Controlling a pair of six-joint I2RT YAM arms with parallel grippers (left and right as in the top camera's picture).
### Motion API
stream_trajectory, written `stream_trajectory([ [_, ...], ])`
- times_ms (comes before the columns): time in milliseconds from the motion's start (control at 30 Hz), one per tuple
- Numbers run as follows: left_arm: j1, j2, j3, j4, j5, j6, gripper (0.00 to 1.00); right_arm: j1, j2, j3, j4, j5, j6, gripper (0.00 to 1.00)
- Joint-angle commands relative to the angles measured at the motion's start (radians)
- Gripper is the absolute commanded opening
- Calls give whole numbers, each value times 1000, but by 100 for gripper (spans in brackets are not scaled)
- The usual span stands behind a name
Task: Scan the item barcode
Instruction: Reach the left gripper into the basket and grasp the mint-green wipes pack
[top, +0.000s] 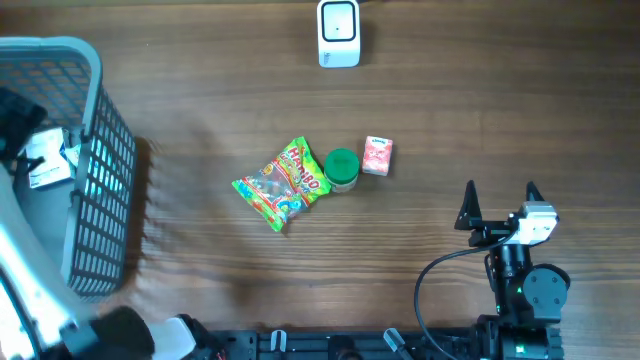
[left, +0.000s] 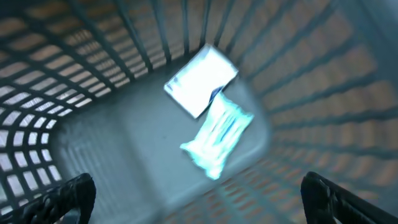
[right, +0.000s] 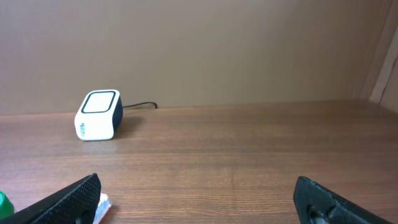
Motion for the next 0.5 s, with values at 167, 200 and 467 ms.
stream_trajectory([
  [167, 8, 209, -136, 39, 94, 241, 100, 3, -5, -1, 2, 9, 12, 100],
  [200, 8, 230, -161, 61, 94, 241, 100, 3, -5, -1, 2, 9, 12, 100],
  [467, 14, 293, -354, 346, 166, 241, 100, 3, -5, -1, 2, 9, 12, 100],
])
